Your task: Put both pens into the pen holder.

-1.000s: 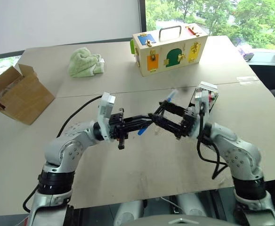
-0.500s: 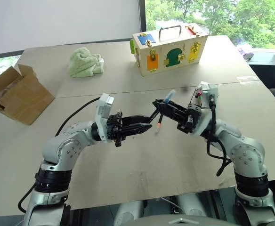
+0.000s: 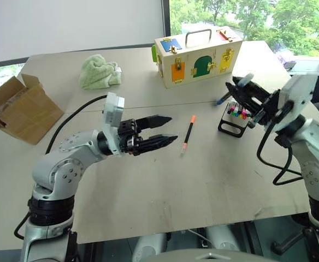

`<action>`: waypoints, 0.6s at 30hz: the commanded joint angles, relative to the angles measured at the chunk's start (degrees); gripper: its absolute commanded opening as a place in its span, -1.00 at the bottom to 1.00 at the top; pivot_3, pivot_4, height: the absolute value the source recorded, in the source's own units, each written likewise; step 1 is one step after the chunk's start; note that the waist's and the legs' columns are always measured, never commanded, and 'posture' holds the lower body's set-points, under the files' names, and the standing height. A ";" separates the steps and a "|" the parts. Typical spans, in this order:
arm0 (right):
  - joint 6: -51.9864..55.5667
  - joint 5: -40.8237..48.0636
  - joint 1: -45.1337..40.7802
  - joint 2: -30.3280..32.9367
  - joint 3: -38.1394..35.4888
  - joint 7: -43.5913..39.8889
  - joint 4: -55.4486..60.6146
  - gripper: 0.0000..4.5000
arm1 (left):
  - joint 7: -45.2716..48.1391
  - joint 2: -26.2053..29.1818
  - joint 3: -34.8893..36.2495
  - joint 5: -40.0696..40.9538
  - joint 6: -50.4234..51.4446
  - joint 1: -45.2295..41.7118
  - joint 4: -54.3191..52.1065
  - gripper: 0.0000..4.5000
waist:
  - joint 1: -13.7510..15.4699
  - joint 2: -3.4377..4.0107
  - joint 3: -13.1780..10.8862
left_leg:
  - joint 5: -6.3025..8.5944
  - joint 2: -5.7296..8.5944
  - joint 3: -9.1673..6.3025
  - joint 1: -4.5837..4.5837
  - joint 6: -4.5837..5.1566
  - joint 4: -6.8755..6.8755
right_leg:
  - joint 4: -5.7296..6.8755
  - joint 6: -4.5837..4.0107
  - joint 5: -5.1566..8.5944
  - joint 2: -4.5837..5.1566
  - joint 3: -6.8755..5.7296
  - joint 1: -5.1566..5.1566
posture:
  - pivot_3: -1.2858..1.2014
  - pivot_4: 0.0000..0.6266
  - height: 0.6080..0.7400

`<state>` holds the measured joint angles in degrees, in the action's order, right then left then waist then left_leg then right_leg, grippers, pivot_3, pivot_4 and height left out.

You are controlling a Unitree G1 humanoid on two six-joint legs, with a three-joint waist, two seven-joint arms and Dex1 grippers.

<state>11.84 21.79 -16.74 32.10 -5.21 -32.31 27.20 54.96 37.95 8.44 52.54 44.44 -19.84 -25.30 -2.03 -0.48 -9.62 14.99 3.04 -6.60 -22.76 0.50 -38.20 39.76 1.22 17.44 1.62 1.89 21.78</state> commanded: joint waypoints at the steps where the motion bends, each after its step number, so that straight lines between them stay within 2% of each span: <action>1: -16.82 -11.74 1.04 1.14 0.92 -0.58 -5.96 -0.95 | -2.91 2.32 0.05 -0.56 0.91 -1.69 -3.90 0.53 | 0.00 0.01 -0.01 | 0.00 0.00 0.07 0.02 0.00 -0.01 | 0.03 0.00 0.00 0.00 0.06 0.00 | 0.03 -0.52 1.00; 7: -34.02 -22.14 1.06 1.70 2.31 0.98 -18.15 -0.95 | -10.23 3.18 1.75 0.39 3.27 -1.27 -7.42 0.53 | -0.06 0.00 -0.01 | -0.01 -0.06 0.15 0.14 -0.01 -0.02 | 0.11 0.00 -0.01 -0.08 0.14 -0.01 | 0.03 -0.52 1.00; 18: -43.12 -27.00 -0.47 1.04 3.53 3.32 -27.01 -0.95 | -16.09 4.51 2.09 2.18 4.95 -0.53 -11.04 0.53 | 0.01 -0.01 -0.02 | -0.01 -0.07 0.24 0.14 -0.02 -0.04 | 0.10 0.00 -0.01 -0.09 0.25 -0.02 | 0.03 -0.52 1.00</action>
<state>-29.28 -4.52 -15.72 33.17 -0.99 -30.56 0.08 39.46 41.70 9.28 53.69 49.71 -19.88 -34.17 -2.03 -0.49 -9.64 14.98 2.96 -6.35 -22.62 0.48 -38.23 39.87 1.22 17.43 1.53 2.14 21.77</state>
